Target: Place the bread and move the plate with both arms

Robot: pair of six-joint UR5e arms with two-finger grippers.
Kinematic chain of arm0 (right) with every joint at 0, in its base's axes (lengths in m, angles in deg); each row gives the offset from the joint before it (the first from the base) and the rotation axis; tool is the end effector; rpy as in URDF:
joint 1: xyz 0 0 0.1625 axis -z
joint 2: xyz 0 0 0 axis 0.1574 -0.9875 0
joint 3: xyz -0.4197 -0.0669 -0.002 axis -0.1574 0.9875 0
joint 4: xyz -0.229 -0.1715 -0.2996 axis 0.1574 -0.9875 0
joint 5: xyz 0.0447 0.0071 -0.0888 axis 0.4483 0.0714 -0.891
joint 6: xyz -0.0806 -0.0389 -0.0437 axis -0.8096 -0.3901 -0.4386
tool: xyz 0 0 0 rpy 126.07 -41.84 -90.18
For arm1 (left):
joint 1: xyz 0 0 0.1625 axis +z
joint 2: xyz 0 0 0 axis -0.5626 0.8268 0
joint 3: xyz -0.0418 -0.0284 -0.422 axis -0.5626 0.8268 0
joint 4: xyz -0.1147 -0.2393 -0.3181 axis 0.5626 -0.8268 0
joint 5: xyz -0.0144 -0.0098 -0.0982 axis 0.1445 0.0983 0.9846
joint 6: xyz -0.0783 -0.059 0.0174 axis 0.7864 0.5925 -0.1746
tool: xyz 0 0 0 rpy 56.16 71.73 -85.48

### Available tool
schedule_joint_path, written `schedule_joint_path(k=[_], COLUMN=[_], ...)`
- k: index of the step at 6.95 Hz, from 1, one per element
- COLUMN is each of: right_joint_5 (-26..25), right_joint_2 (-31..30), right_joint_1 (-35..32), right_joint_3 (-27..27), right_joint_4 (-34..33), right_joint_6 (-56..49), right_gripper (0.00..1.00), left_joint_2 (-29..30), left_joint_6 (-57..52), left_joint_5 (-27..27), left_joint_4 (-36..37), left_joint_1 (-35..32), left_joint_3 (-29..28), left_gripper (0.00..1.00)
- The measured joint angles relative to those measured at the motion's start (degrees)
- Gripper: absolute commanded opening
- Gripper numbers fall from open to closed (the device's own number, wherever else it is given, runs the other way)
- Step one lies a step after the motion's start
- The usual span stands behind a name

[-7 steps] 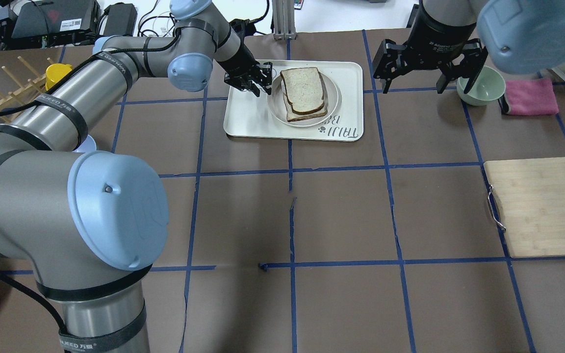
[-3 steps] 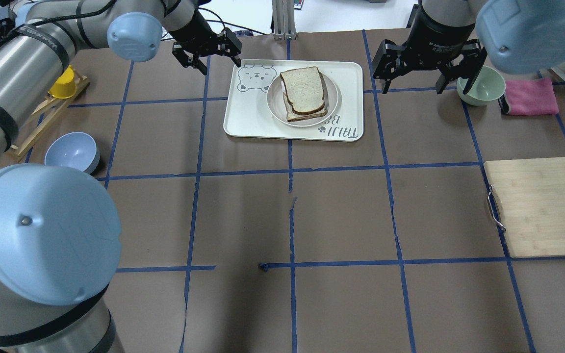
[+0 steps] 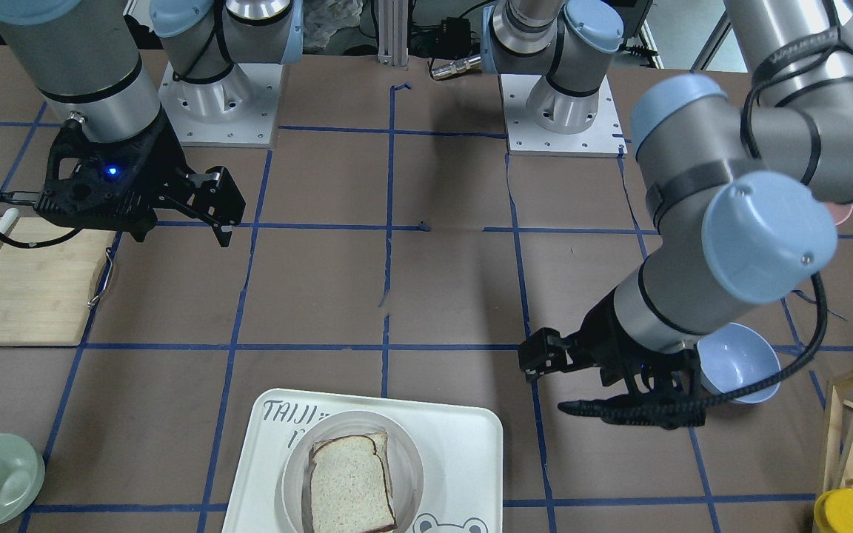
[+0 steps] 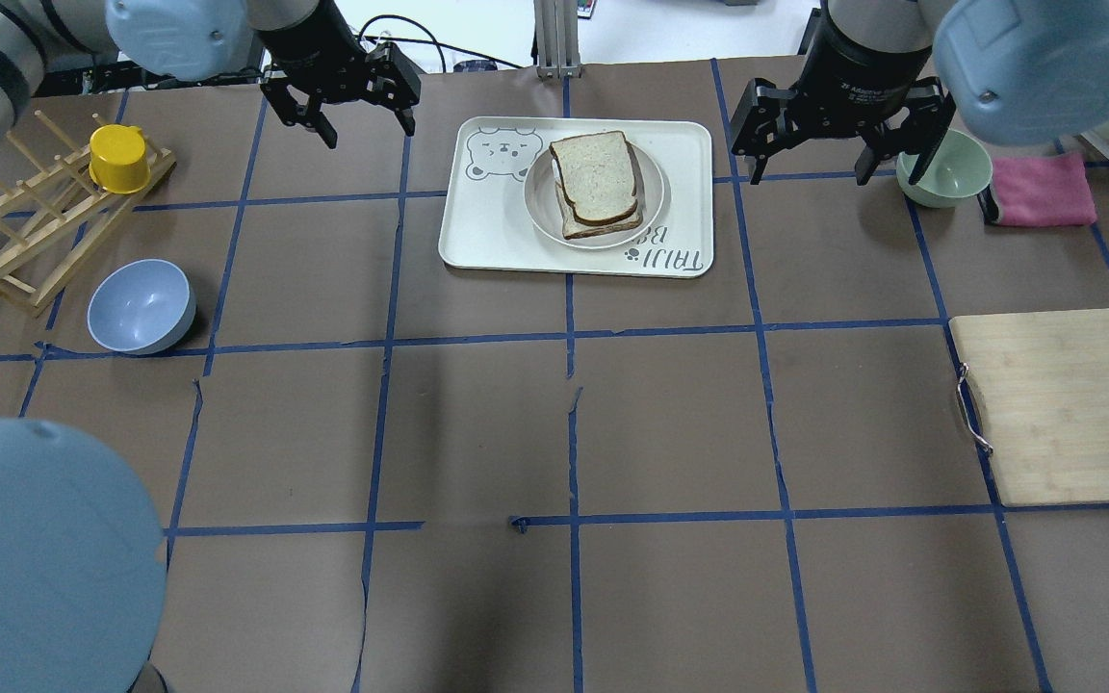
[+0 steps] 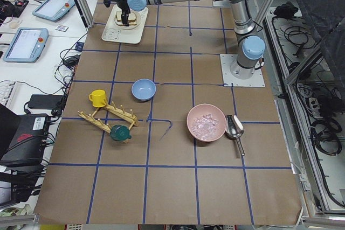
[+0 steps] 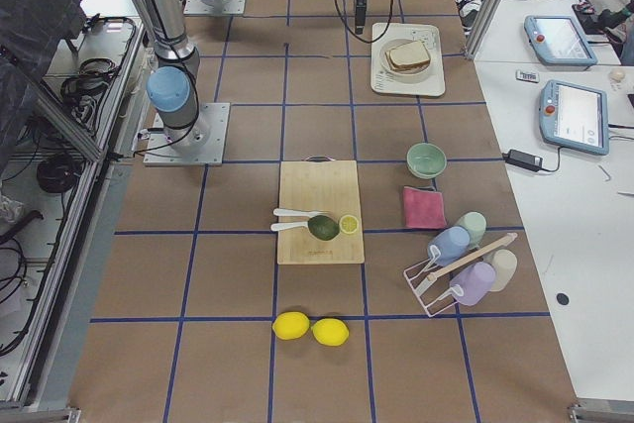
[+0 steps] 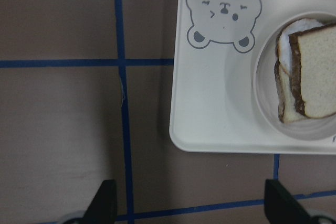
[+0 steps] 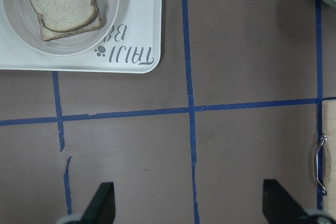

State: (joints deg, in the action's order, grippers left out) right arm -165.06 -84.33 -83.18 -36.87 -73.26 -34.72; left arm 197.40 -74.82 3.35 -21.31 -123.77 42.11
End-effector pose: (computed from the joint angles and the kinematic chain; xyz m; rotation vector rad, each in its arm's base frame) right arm 0.1543 -0.5362 0.4762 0.0951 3.1340 -0.1018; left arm -0.1384 -0.6643 0.4132 -0.0034 -3.0354 -0.0221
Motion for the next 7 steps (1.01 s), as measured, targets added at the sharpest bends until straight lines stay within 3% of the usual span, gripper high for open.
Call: schedule_joint_path(k=[4, 7], right_joint_5=[0.0, 0.0], right_joint_2=[0.0, 0.1], right_joint_1=[0.0, 0.0], right_joint_3=[0.0, -0.1], right_joint_4=[0.0, 0.0], right_joint_6=[0.0, 0.0], right_gripper=[1.00, 1.00], left_joint_2=[-15.6, -21.4], left_joint_6=[1.8, 2.4], left_joint_5=[-4.4, -4.5], left_joint_4=[-2.9, -3.1], left_joint_1=[1.6, 1.5], left_joint_3=[13.7, 19.5], left_gripper=[1.00, 1.00])
